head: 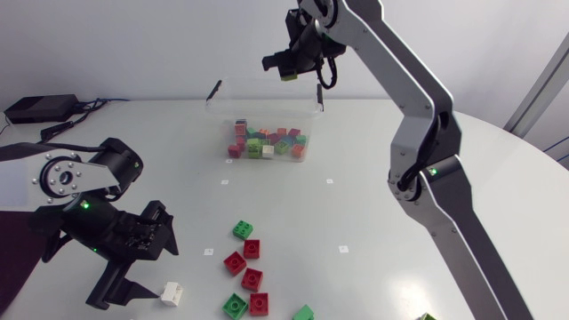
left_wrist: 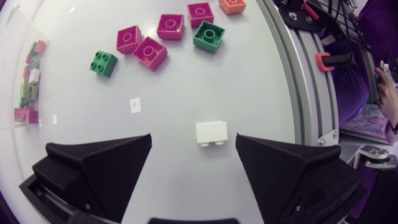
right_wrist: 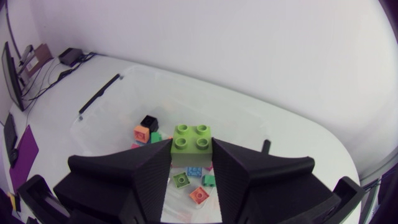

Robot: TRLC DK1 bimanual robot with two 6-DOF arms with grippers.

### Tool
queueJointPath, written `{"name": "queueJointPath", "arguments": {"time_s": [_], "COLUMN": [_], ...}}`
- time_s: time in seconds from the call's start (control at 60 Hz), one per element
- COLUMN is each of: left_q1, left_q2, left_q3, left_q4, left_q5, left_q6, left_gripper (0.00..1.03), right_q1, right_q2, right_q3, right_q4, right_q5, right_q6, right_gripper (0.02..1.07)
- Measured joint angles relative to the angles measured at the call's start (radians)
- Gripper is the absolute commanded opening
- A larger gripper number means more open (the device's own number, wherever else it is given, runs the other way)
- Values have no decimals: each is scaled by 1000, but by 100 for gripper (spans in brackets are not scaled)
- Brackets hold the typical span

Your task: Place the duplo bricks in the container

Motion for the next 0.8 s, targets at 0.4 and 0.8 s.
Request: {"name": "queueJointPath", "arguments": {"time_s": [0.4,0.8], "left_q1": [-73,-109], "left_q2": [-6,-114], "left_q3": [-6,-23], "left_q4": [-2,-30], "left_q5": [-3,-3], "left_q6": [-39,-103], "left_gripper": [93,93], "right_q1": [-20,4], "right_q2": [-185,-405], "right_q3": [-257,-539], "right_q4": [-177,-181], "right_q5": [-57,-76], "right_q6": [119,119], "right_gripper": [93,103]}}
